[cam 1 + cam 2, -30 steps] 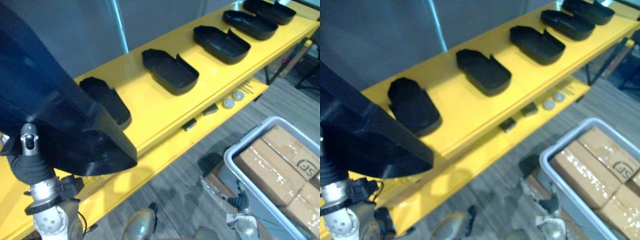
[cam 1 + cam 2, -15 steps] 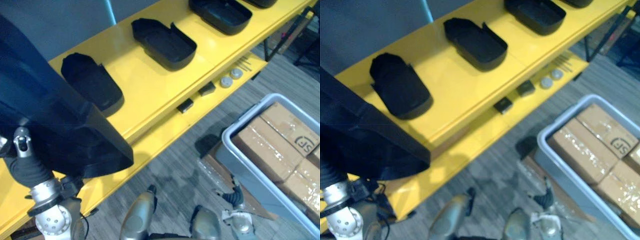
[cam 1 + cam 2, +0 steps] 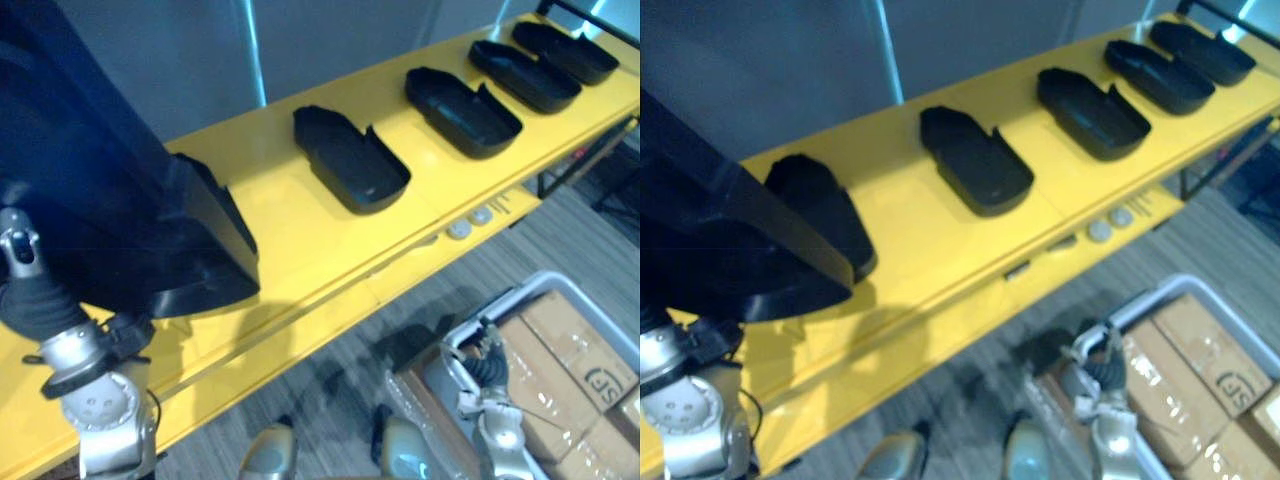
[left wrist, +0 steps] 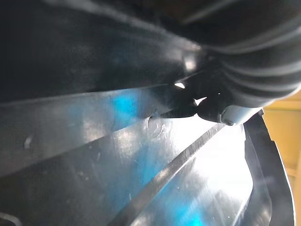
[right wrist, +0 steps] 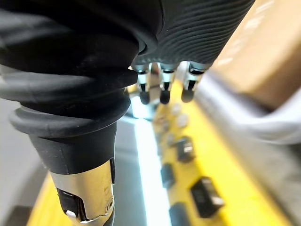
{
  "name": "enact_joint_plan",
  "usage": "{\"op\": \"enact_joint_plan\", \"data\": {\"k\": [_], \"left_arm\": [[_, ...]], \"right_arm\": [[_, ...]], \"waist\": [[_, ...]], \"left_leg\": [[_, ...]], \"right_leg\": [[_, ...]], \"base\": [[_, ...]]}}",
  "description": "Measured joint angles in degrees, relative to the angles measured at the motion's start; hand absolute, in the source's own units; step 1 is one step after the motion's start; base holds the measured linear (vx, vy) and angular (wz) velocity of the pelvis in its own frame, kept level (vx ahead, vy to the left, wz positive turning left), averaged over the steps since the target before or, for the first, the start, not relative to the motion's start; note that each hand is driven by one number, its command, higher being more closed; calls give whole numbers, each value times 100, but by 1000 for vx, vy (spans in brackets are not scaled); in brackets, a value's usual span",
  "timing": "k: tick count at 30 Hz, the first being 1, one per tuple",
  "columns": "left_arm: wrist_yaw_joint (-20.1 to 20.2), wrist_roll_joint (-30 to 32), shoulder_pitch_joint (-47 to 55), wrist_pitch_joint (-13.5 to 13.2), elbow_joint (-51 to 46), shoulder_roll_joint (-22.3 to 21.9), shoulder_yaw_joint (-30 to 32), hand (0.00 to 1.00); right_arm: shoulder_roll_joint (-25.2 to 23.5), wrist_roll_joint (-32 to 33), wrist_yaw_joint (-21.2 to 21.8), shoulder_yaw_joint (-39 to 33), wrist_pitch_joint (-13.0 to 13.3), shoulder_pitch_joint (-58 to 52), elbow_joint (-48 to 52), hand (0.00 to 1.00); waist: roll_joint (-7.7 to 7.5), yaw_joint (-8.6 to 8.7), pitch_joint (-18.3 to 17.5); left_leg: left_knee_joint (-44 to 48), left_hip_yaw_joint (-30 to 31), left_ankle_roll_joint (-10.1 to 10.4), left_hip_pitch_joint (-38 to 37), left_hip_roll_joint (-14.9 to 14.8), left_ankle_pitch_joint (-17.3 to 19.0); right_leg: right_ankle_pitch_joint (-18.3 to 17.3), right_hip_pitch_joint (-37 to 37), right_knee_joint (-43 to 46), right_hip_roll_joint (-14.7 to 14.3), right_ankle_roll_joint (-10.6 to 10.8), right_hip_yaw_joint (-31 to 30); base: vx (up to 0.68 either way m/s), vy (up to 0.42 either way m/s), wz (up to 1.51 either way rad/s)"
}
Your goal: Walk over and take plastic housings, then place them on the shelf
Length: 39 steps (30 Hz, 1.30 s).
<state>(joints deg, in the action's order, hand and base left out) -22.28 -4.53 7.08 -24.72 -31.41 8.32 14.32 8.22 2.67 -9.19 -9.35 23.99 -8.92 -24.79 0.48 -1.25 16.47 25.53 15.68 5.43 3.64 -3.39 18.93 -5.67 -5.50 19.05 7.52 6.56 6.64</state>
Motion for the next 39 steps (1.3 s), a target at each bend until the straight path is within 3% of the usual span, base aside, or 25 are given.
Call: {"op": "enact_joint_plan", "data": {"k": [3,5,7,9,13,17,22,26,29,31,32,34,35,39], "left_arm": [[-21,22,603,179,36,-538,-242,100],[-203,113,921,186,43,-713,-252,100],[-505,120,1209,193,64,-803,-155,100],[-681,139,1356,196,65,-895,-17,100],[-899,347,1546,258,144,-940,445,100],[-1020,535,1668,255,145,-949,863,100],[-1052,546,1796,248,146,-1107,1211,100],[-799,566,1707,330,169,-1088,1189,100],[-742,591,1655,616,530,-794,1292,100],[-731,729,1650,901,1159,-454,1681,100],[-752,747,1644,1000,1332,-351,1772,100],[-780,771,1556,1378,2165,261,2087,100],[-783,770,1540,1425,2255,333,2107,100],[-710,777,1170,2054,3073,1443,2155,100]], "right_arm": [[-45,-31,-275,76,-183,-124,363,0],[-96,-181,-632,85,-147,-43,403,0],[-161,-634,-1075,121,246,70,523,0],[-197,-783,-1061,321,491,68,1007,0],[-189,-825,-362,1413,926,64,1710,0],[-195,-1153,-363,2542,940,149,1732,0],[-232,-1112,-573,2679,796,141,2065,0],[-234,-1248,-1187,1736,491,-518,2659,0],[-234,-1263,-1988,250,474,-993,2701,0],[-193,-1182,-2485,-822,474,-1206,2670,0],[-156,-1077,-2534,-1043,472,-1282,2640,0],[-6,-584,-2589,-1793,418,-1580,2151,0],[10,-544,-2589,-1839,406,-1621,2066,0],[55,-355,-2451,-1810,71,-1989,1103,0]], "waist": [[62,-157,-309],[40,-277,-464],[53,-409,-567],[86,-433,-586],[91,-455,-619],[23,-608,-686],[-50,-646,-749],[-75,-452,-811],[42,-260,-818],[185,-101,-800],[239,-71,-832],[368,95,-881],[378,124,-898],[434,248,-937]], "left_leg": [[-234,-67,203,-101,-212,-195],[-533,-64,226,-175,-226,-392],[-929,-61,205,-184,-195,-731],[-1201,-51,208,-201,-182,-944],[-1555,-43,159,-347,-184,-1132],[-1618,-41,101,-344,-77,-1108],[-1598,-16,67,-255,42,-1103],[-1671,-7,40,-267,137,-1282],[-1815,-95,-1,-386,166,-1397],[-2013,-487,-57,-571,116,-1472],[-2034,-575,-57,-584,95,-1470],[-2139,-1007,-64,-672,20,-1474],[-2143,-1045,-64,-677,16,-1474],[-2204,-1632,-89,-752,-19,-1450]], "right_leg": [[-379,138,282,-38,-180,432],[-512,175,345,20,-233,618],[-546,173,314,130,-273,852],[-550,182,286,194,-281,1043],[-620,411,158,270,-289,1361],[-644,468,160,366,-181,1484],[-600,508,115,465,-128,1517],[-558,637,58,553,-57,1639],[-553,651,51,603,-50,1596],[-579,590,66,600,-80,1344],[-592,543,71,583,-99,1282],[-599,402,99,527,-90,1046],[-601,379,110,523,-89,1018],[-589,197,191,508,-74,727]], "base": [[156,-198,57],[103,-177,64],[45,-123,56],[-6,-70,55],[-39,-5,42],[-38,37,21],[10,54,10],[61,27,23],[38,12,-4],[-33,4,-46],[-43,2,-55],[-4,9,-47],[0,20,-42],[-12,39,-30]]}}
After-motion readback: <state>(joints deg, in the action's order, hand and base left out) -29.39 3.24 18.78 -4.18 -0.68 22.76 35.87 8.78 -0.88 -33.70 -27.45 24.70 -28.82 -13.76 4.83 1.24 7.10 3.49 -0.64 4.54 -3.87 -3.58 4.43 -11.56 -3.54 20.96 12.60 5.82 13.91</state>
